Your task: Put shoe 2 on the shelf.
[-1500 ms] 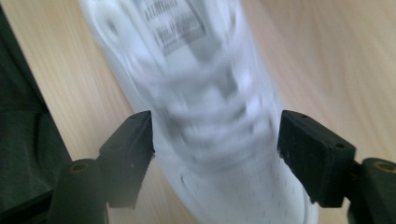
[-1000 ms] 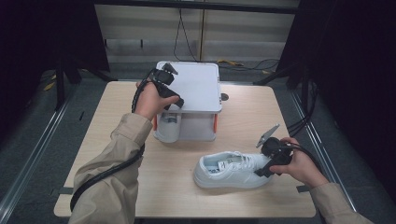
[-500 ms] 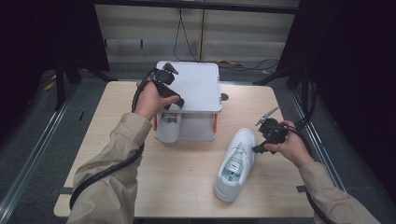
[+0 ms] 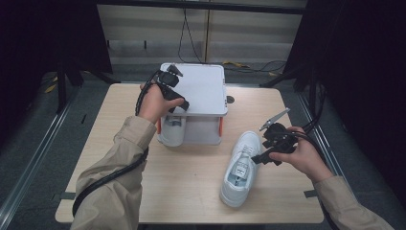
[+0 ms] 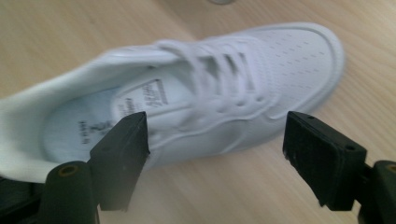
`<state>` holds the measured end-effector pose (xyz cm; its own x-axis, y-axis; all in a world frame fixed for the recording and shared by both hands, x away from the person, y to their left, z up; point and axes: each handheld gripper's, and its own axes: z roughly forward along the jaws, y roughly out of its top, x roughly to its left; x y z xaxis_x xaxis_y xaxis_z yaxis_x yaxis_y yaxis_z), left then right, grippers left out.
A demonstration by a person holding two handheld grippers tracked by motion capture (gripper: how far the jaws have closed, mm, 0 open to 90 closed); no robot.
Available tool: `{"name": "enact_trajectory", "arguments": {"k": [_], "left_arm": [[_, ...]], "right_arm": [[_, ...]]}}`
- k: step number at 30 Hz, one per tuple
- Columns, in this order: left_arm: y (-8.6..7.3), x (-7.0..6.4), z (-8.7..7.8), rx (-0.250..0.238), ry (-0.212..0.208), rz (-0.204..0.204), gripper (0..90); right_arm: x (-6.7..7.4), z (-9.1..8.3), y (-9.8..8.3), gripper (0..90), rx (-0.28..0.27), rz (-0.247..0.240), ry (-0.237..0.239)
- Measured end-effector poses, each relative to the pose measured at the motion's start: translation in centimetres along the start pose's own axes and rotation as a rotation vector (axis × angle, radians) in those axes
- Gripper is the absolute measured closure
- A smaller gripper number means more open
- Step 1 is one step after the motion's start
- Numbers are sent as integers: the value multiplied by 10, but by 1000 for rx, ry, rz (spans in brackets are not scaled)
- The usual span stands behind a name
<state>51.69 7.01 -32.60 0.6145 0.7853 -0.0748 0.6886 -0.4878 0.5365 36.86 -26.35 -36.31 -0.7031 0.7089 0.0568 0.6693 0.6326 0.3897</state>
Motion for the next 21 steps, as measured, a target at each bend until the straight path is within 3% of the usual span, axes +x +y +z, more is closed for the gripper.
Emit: {"name": "enact_trajectory", "arguments": {"k": [3,10,13,17,21], "left_arm": [[0,0,0,1,-1,-2,142],[0,0,0,0,-1,4,142],[-1,0,0,-5,-3,2,143],[-1,0,0,-6,-3,5,143],[-1,0,0,-8,-4,3,144]], "right_arm": [[7,2,2,229,12,-3,8],[20,27,3,215,77,16,28],[24,34,2,229,116,-5,-1],[17,32,-6,262,128,45,28],[14,25,-15,396,151,98,56]]}}
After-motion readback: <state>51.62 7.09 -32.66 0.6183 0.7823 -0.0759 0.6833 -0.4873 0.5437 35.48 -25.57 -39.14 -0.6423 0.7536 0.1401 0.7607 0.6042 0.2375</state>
